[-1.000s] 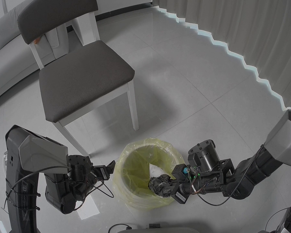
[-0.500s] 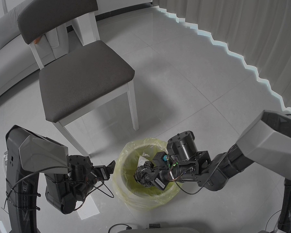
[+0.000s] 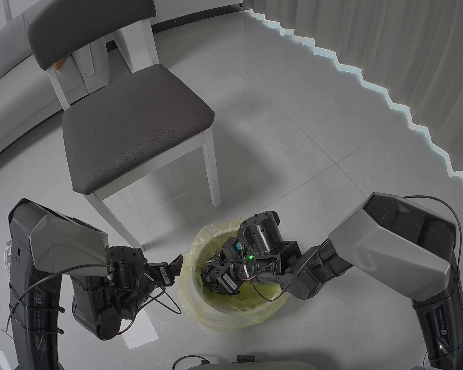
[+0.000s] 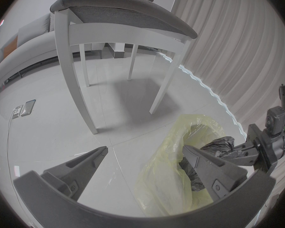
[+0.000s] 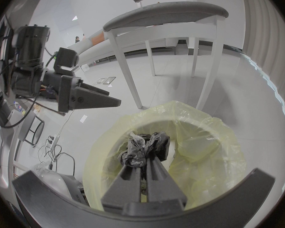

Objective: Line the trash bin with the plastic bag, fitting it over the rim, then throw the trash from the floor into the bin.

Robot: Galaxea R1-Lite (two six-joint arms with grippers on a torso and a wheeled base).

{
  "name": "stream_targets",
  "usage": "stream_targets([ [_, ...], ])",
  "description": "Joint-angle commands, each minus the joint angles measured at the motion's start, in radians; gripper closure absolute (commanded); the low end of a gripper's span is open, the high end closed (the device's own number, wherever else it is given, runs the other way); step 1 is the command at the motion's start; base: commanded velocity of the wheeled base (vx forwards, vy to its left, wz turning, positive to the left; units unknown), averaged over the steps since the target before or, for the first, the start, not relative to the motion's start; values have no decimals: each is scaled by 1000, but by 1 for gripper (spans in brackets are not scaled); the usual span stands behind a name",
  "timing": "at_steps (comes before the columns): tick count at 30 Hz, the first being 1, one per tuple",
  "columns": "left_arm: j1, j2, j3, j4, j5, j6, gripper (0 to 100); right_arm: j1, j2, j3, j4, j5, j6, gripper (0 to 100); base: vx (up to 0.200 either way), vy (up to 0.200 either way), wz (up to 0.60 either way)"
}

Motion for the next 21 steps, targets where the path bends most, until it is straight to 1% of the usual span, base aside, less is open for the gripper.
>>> stream_targets([
  [1, 1, 3, 2, -18, 0, -3, 0, 0, 75, -19, 18, -4, 2, 100, 0, 0, 0],
  [4, 3, 1, 3, -18, 0, -4, 0, -15, 72, -5, 11, -4, 0, 100, 0, 0, 0],
  [6, 4, 1, 5, -18, 0, -4, 0, -44, 39, 7, 4, -4, 5, 100, 0, 0, 0],
  [8, 4, 1, 3, -18, 0, -4, 0, -72, -46, 27, 18, -1, 10, 100, 0, 0, 0],
  [10, 4, 3, 2, -18, -1, -6, 0, -95, -87, 47, 31, -1, 8, 100, 0, 0, 0],
  [12, 3, 9, -7, -18, -1, -6, 0, -139, -124, 68, 65, 1, 0, 100, 0, 0, 0],
  [14, 3, 10, -7, -18, -1, -6, 0, -179, -141, 91, 94, 1, -4, 100, 0, 0, 0],
  [15, 3, 10, -7, -18, -1, -6, 0, -182, -141, 93, 96, 2, -4, 100, 0, 0, 0],
  [16, 1, 12, -7, -18, -3, -6, 0, -211, -136, 105, 105, 1, -13, 100, 0, 0, 0],
  [17, 1, 16, -7, -18, -1, -7, 0, -231, -133, 113, 105, 1, -23, 100, 0, 0, 0],
  [18, 1, 16, -7, -18, -1, -7, 0, -231, -133, 113, 105, 1, -23, 100, 0, 0, 0],
  [19, 1, 18, -4, -18, -1, -7, 0, -265, -124, 113, 100, 1, -36, 100, 0, 0, 0],
  [21, 1, 18, -3, -18, -1, -6, 0, -283, -113, 104, 99, 1, -36, 100, 0, 0, 0],
])
